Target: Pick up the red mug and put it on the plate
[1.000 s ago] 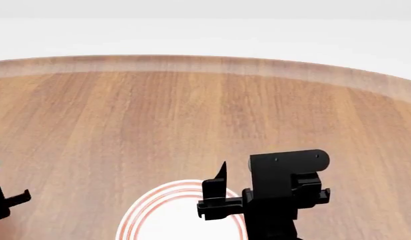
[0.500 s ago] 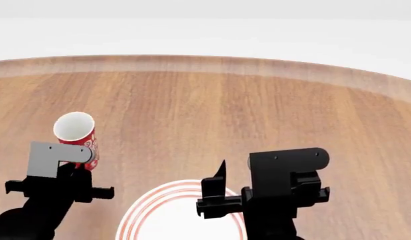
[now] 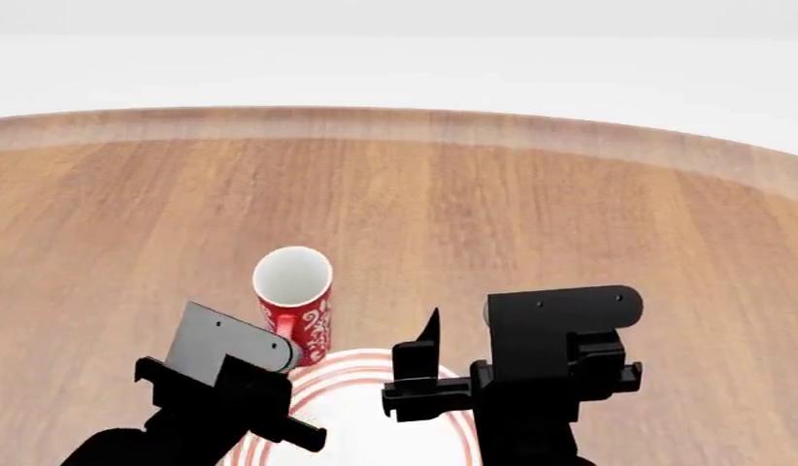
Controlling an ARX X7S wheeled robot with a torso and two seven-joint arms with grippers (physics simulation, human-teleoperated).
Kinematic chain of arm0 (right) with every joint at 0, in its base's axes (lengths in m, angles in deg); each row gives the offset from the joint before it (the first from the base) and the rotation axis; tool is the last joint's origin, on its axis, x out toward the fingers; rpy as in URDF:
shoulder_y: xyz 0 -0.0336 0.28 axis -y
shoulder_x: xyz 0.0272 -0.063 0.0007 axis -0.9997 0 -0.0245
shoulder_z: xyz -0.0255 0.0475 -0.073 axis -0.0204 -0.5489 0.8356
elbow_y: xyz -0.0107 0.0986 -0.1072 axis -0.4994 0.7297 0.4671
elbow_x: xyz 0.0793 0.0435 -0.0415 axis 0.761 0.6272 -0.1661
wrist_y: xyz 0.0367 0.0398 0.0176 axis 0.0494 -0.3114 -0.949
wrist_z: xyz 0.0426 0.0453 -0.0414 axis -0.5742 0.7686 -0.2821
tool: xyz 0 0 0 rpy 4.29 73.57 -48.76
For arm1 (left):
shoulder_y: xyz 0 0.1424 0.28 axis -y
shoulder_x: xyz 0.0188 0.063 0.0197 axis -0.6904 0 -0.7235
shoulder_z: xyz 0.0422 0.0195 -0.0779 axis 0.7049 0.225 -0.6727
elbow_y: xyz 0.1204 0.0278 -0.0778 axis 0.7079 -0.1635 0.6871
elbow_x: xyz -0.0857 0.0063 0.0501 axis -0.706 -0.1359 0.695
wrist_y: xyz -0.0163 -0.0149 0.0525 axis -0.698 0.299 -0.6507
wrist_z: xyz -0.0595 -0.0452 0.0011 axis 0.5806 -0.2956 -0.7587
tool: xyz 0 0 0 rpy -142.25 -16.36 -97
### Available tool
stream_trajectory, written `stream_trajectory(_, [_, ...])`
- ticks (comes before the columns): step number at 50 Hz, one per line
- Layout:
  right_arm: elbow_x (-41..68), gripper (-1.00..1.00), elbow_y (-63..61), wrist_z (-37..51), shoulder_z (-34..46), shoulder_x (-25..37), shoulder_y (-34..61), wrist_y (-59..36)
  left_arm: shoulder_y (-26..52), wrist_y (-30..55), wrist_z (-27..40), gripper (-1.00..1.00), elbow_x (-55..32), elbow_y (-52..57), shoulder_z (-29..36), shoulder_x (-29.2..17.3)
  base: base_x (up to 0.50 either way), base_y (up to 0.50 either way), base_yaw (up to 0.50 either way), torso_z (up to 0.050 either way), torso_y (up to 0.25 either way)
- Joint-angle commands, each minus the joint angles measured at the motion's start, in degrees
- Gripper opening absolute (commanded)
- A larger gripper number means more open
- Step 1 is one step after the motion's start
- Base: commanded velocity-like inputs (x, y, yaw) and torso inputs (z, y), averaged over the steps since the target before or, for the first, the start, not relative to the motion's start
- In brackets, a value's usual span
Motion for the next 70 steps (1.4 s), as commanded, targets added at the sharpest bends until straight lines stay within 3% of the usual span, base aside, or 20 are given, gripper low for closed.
stream_trajectory(1, [0.44, 1.0, 0.05, 0.19, -0.02, 0.15, -0.02, 0.08, -3.72, 4.01, -1.82, -1.0, -4.35, 8.01, 6.76, -0.45, 0.0, 0.0, 0.0, 0.0, 0.0])
stream_trajectory(8, [0.63, 1.0, 0.32, 0.24, 0.0, 0.23, 0.03, 0.27, -6.16, 5.28, -2.65, -1.0, -5.43, 11.14, 9.61, -1.04, 0.0, 0.0, 0.0, 0.0, 0.0])
stream_trajectory(56, [1.7, 1.0, 2.09, 0.38, 0.45, 0.86, -0.1, 1.89, -4.7, 5.72, -0.74, -1.0, -12.09, 4.67, 15.69, -1.4, 0.0, 0.0, 0.0, 0.0, 0.0])
stream_trajectory(57, [1.67, 1.0, 2.24, 0.4, 0.48, 0.86, -0.08, 1.96, -4.55, 5.76, -0.76, 1.0, -12.33, 4.38, 15.65, -1.36, 0.0, 0.0, 0.0, 0.0, 0.0])
stream_trajectory(70, [1.8, 1.0, 2.59, 0.48, 0.99, 0.9, 0.12, 2.11, -4.56, 5.8, -0.61, 1.0, -13.74, 4.73, 16.79, -1.91, 0.0, 0.0, 0.0, 0.0, 0.0])
